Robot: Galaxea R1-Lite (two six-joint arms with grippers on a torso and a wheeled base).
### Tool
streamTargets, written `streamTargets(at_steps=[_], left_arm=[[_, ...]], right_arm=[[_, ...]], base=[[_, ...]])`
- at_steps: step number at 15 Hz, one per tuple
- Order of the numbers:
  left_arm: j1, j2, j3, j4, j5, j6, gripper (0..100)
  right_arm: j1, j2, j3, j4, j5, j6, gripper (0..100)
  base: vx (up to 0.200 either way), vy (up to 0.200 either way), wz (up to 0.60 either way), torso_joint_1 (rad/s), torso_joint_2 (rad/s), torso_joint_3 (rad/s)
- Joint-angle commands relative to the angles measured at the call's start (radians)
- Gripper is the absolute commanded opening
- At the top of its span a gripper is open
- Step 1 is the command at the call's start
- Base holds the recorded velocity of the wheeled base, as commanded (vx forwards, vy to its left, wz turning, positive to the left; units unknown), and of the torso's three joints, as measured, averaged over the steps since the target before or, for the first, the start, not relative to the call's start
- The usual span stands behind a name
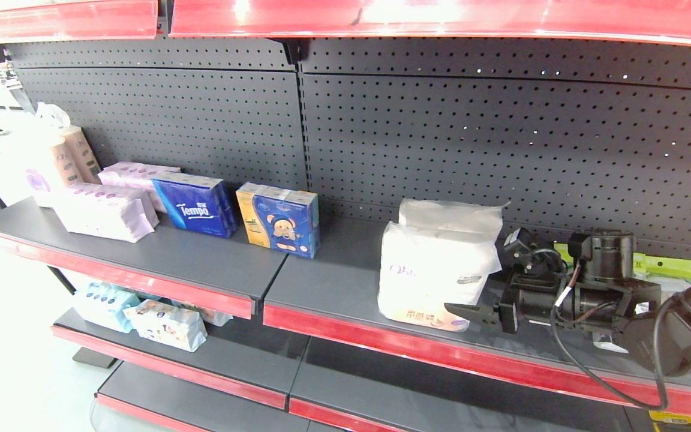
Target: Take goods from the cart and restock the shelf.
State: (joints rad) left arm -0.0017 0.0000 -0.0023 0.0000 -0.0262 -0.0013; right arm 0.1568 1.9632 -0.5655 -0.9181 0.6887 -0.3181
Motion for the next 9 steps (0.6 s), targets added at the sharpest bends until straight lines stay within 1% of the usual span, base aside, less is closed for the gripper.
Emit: streamTargets(at_steps=[1,9], left_arm=[[0.000,0.000,0.001,0.000,0.000,0.000,100],[0.000,0.000,0.001,0.000,0.000,0.000,100]], right_arm=[[0.001,-0.001,0.001,-0.002,0.000,0.001,100],[0.021,-0.023,0.010,-0.007,0.003,0.001,100]], base=[[0.000,0.000,0.00,0.000,0.00,0.000],[0.000,0.000,0.00,0.000,0.00,0.000]])
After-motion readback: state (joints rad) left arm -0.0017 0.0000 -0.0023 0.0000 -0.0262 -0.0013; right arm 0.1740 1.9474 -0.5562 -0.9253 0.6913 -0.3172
